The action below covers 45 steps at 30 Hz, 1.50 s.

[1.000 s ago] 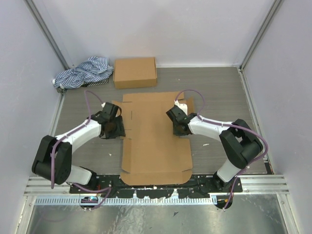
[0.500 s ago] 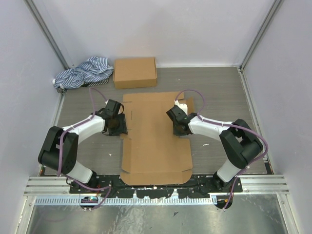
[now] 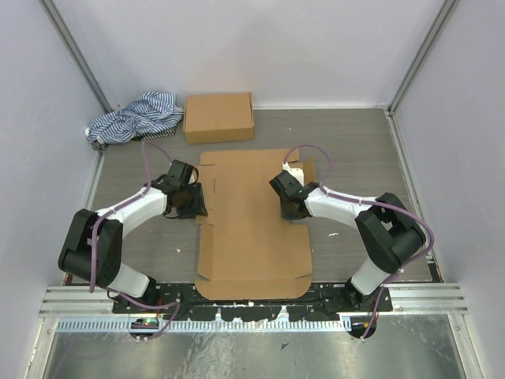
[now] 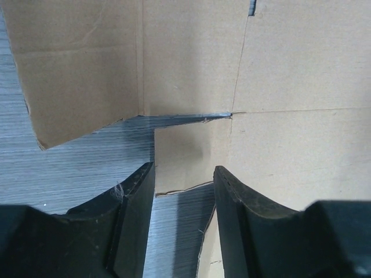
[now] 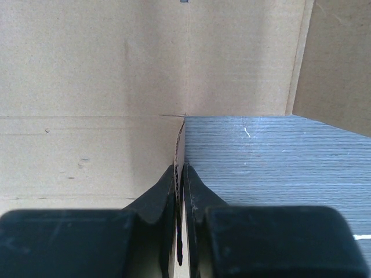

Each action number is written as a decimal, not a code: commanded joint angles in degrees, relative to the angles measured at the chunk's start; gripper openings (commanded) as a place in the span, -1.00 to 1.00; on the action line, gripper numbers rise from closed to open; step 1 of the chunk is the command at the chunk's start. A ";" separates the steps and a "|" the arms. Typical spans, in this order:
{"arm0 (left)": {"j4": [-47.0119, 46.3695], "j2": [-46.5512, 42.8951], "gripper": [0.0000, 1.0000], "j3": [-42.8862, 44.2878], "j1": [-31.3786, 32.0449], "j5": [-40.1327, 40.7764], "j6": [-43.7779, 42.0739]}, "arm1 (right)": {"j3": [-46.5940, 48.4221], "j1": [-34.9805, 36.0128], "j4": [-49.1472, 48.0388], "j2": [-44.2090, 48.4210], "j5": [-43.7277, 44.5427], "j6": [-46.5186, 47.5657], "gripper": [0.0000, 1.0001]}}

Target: Fold the paper box

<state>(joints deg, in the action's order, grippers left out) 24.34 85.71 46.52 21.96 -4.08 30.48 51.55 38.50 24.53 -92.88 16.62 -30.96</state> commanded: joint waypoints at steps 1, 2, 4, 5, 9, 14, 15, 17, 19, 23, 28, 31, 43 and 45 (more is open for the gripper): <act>-0.43 -2.98 0.02 0.34 0.02 -4.34 1.08 | 2.00 0.03 -0.59 0.34 -0.84 0.03 -0.71; -0.43 -3.55 0.01 0.32 0.16 -4.79 1.34 | 1.91 0.05 -0.59 0.27 -0.95 0.04 -0.71; -0.43 -4.92 0.00 0.36 0.31 -5.52 2.00 | 1.94 0.08 -0.64 0.07 -1.21 0.17 -0.70; -0.35 -5.61 -0.01 0.47 0.48 -5.70 2.44 | 1.97 0.13 -0.72 -0.01 -1.31 0.12 -0.70; -0.39 -6.47 -0.02 1.20 2.40 -5.87 3.71 | 2.10 0.09 -1.04 -0.53 -1.86 0.05 -0.70; -2.37 -3.98 -0.03 1.98 5.00 -6.25 5.11 | 2.48 0.21 -1.28 -1.03 -2.62 -0.06 -0.68; -2.82 -3.28 -0.03 2.18 5.41 -6.44 5.38 | 2.56 0.26 -1.25 -1.07 -2.73 -0.02 -0.67; -4.29 -2.03 -0.03 2.29 6.24 -7.02 5.90 | 2.80 0.45 -1.16 -0.99 -2.90 0.13 -0.62; -5.35 -0.93 -0.04 2.63 7.24 -7.13 6.32 | 3.14 0.67 -0.78 -0.75 -2.85 0.18 -0.48; -5.99 1.33 -0.03 3.45 8.24 -6.37 6.76 | 4.04 1.28 -0.01 -0.01 -2.58 0.51 -0.20; -7.03 5.08 -0.04 4.09 8.37 -6.25 6.87 | 5.89 2.29 0.71 -0.52 -2.17 1.26 -0.02; -7.64 6.91 -0.05 4.40 8.37 -6.22 7.24 | 6.96 3.06 0.95 -1.49 -1.91 1.43 0.01; -5.87 10.68 -0.07 5.15 8.45 -4.25 6.78 | 11.03 4.25 1.98 -6.95 -0.87 1.91 0.08; -5.92 11.07 -0.07 5.08 8.46 -4.32 6.95 | 11.47 4.45 1.14 -8.89 -2.49 2.08 0.08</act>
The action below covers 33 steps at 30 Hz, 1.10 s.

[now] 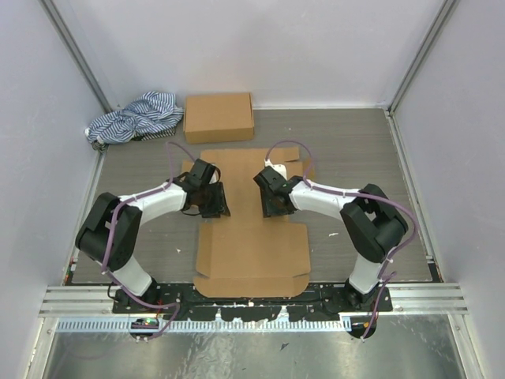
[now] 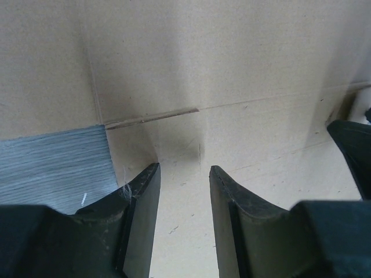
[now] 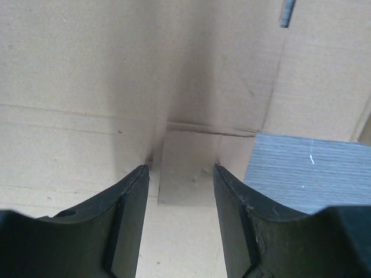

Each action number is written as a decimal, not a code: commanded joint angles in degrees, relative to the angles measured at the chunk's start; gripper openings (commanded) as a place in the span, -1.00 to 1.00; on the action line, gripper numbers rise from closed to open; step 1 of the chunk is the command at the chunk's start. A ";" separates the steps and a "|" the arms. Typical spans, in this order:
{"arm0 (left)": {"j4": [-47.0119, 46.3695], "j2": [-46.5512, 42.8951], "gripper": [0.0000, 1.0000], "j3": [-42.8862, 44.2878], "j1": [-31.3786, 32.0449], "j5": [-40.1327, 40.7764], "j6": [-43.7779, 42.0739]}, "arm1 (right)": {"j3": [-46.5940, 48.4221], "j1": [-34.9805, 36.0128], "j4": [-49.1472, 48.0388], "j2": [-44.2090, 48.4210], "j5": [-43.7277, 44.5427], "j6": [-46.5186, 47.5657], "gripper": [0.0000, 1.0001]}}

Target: Fold the paper box

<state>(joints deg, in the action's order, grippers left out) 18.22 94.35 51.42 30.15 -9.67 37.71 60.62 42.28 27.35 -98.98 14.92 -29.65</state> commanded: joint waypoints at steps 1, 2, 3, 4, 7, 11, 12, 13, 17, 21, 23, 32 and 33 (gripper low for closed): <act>0.27 2.67 -0.07 0.15 0.26 1.20 -0.27 | 2.55 0.66 -2.05 -3.98 -1.44 0.87 0.08; 0.30 2.83 -0.07 0.17 0.26 1.11 -0.27 | 2.72 0.74 -2.16 -5.15 -1.78 0.68 0.08; 0.39 2.92 -0.07 0.12 0.26 1.06 -0.27 | 2.81 0.89 -2.41 -6.19 -1.97 0.53 0.08; 0.61 2.95 -0.07 0.05 0.26 1.06 -0.27 | 2.90 0.99 -2.64 -7.06 -1.94 0.43 0.08; 1.66 2.49 -0.08 -0.08 0.26 1.22 -0.34 | 2.69 1.72 -2.74 -7.62 -4.05 -0.32 0.08; 3.32 0.88 -0.08 -0.18 0.22 1.25 -0.32 | 2.65 2.31 -0.82 -5.51 -3.34 -1.16 0.08; 4.08 0.25 -0.07 0.18 0.25 1.50 -0.48 | 2.76 2.28 -0.10 -4.10 -3.05 -1.30 0.08; 5.14 -0.46 -0.07 0.69 0.26 1.83 -0.64 | 3.12 2.30 0.86 -3.10 -3.02 -1.31 0.09; 11.00 -3.53 -0.03 5.05 0.30 4.35 -1.82 | 7.52 1.52 6.29 0.46 2.35 -0.76 0.13; 19.04 -5.53 0.06 12.63 -0.02 9.47 -3.70 | 14.46 -2.25 10.36 1.66 2.66 1.62 0.16; 21.90 -5.55 0.11 17.05 -0.64 10.95 -4.88 | 18.21 -5.07 11.57 0.89 1.63 3.44 0.16; 23.11 4.76 0.23 36.68 -11.20 9.50 -9.87 | 36.25 -18.08 9.25 -10.47 -6.77 11.27 0.34; 22.60 6.60 0.23 38.64 -12.40 9.36 -9.93 | 37.62 -18.77 8.29 -12.11 -7.64 11.99 0.41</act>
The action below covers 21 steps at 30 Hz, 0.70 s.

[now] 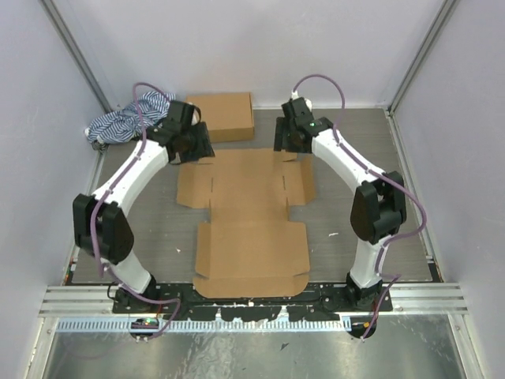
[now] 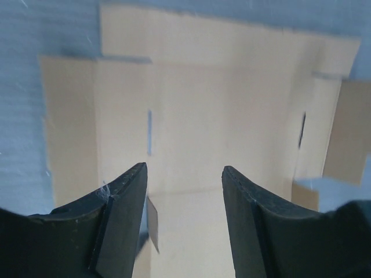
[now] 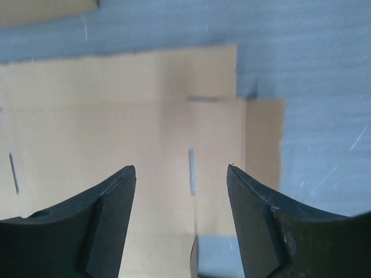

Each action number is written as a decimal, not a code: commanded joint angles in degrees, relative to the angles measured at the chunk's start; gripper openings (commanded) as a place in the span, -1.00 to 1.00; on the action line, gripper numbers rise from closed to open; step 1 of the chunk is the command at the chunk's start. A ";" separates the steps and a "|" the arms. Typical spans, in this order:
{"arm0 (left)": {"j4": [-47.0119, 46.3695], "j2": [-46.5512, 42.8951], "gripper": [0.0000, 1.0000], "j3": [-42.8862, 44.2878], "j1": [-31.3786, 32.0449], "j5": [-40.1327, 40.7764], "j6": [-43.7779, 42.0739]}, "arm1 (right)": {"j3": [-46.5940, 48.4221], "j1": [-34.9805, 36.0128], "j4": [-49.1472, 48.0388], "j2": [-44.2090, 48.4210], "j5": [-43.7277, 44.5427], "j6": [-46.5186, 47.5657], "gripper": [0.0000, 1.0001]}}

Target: Fold the paper box

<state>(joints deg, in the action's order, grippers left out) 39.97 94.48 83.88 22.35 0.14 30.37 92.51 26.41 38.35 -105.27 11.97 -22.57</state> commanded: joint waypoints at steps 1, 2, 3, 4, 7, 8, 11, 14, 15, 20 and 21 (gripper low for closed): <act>0.41 8.36 0.23 7.94 -5.55 -0.63 -2.71 | 7.39 -3.70 -3.54 -7.83 -5.28 5.35 0.44; -0.46 9.97 0.23 9.42 -6.56 -0.75 -3.14 | 8.94 -4.48 -4.15 -9.64 -6.58 5.68 0.45; -1.68 11.83 0.24 10.75 -7.07 -0.70 -3.53 | 10.35 -5.13 -5.00 -11.64 -7.94 5.84 0.46; -2.53 13.57 0.24 12.06 -7.56 -0.79 -3.82 | 11.66 -5.93 -5.79 -13.50 -9.11 5.63 0.48; -4.48 19.25 0.25 15.12 -8.94 -3.03 -4.01 | 14.17 -7.68 -8.31 -17.61 -12.45 4.11 0.48; -5.00 20.54 0.24 15.81 -9.47 -4.14 -3.62 | 14.53 -8.17 -9.01 -18.49 -13.14 3.37 0.49; -9.07 22.65 0.23 15.30 -10.57 -6.13 -2.57 | 14.98 -9.03 -10.43 -20.30 -13.26 2.40 0.49; -11.60 23.46 0.23 14.69 -11.05 -6.55 -2.33 | 15.44 -9.35 -9.54 -21.66 -11.90 2.10 0.49; -11.92 23.54 0.23 14.77 -11.11 -6.37 -2.38 | 15.14 -9.36 -9.47 -21.58 -11.24 2.13 0.49; -12.71 23.85 0.22 15.11 -11.34 -5.96 -3.06 | 14.00 -9.59 -9.65 -21.33 -9.63 3.02 0.49; -12.58 23.93 0.22 15.36 -11.40 -6.02 -3.20 | 14.16 -9.62 -9.65 -21.31 -9.38 3.09 0.49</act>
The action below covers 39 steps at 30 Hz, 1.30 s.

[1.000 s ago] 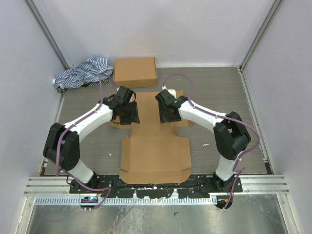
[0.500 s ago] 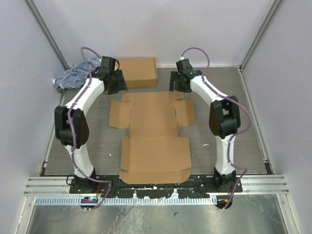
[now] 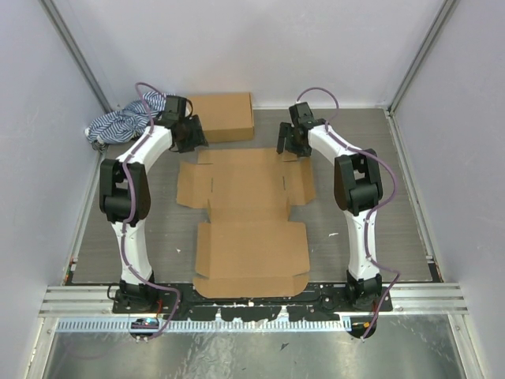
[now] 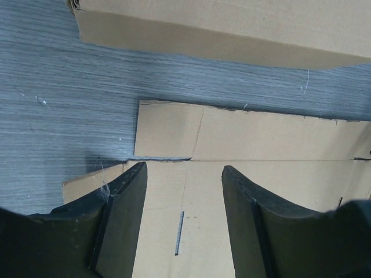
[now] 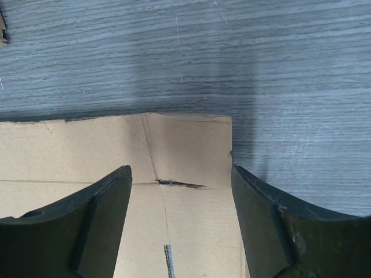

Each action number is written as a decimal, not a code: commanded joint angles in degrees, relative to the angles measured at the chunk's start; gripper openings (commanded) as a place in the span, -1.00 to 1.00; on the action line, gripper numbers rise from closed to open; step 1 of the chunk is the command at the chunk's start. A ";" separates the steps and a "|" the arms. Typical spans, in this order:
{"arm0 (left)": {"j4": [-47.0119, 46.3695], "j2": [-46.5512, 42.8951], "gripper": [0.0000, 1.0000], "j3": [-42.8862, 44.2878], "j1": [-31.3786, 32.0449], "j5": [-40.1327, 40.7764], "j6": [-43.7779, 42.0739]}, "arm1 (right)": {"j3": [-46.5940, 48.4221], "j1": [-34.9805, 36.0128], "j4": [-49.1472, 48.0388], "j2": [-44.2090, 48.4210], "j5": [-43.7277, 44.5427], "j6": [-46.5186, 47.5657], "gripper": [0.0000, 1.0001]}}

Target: Fold the paper box

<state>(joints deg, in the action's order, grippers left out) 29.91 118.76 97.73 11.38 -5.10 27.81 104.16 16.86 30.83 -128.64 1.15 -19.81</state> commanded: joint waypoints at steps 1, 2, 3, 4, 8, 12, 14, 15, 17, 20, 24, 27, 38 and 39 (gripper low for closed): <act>-2.56 -0.30 0.22 1.45 -0.53 -0.83 -0.77 | 2.47 -0.16 -2.17 2.15 1.44 0.57 0.49; -2.65 -0.21 0.22 1.49 -0.55 -0.79 -0.90 | 2.75 -0.28 -2.18 2.05 1.41 0.64 0.49; -2.55 0.01 0.22 1.76 -0.63 -0.79 -0.91 | 3.29 -0.35 -1.84 1.62 1.57 0.65 0.49; -2.23 0.25 0.22 1.98 -0.65 -0.79 -0.99 | 3.89 -0.42 -1.37 1.29 1.91 0.58 0.49; -1.88 0.86 0.22 2.49 -0.75 -1.08 -1.01 | 4.18 -0.56 -0.33 0.90 3.70 0.21 0.49; -1.70 1.47 0.22 2.91 -0.74 -1.44 -0.92 | 4.94 -0.60 0.19 -0.09 5.15 0.41 0.48; -1.69 1.65 0.22 2.86 -0.81 -1.57 -0.75 | 4.51 -0.66 0.05 0.18 5.79 0.39 0.48; -1.76 1.69 0.22 2.90 -0.76 -1.70 -0.68 | 4.46 -0.73 -0.32 0.14 5.31 0.47 0.48; -1.69 2.04 0.21 3.05 -0.75 -2.19 -0.45 | 5.13 -0.87 -0.50 -0.51 3.70 0.79 0.46; -1.70 2.13 0.20 2.99 -0.74 -2.69 -0.35 | 5.91 -0.97 -0.55 -2.07 1.21 1.28 0.42; -1.49 1.93 0.20 2.76 -0.84 -2.68 -0.80 | 5.10 -1.11 -2.13 -2.63 -2.52 1.71 0.32; -1.24 1.70 0.20 2.71 -0.92 -2.64 -0.99 | 3.88 -1.08 -3.59 -2.07 -3.81 1.71 0.20; -0.48 -0.46 0.19 0.93 -1.01 -2.78 -1.36 | -3.07 -1.16 -6.78 5.44 -9.46 2.37 -0.93; -0.88 -1.12 0.19 0.26 -0.98 -2.81 -1.43 | -4.71 -1.20 -7.99 6.86 -10.29 2.63 -0.97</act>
<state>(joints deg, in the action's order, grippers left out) 29.08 119.90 98.72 10.70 -7.03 27.18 103.57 15.68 25.21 -127.87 -6.24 -18.85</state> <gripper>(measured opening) 0.596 0.062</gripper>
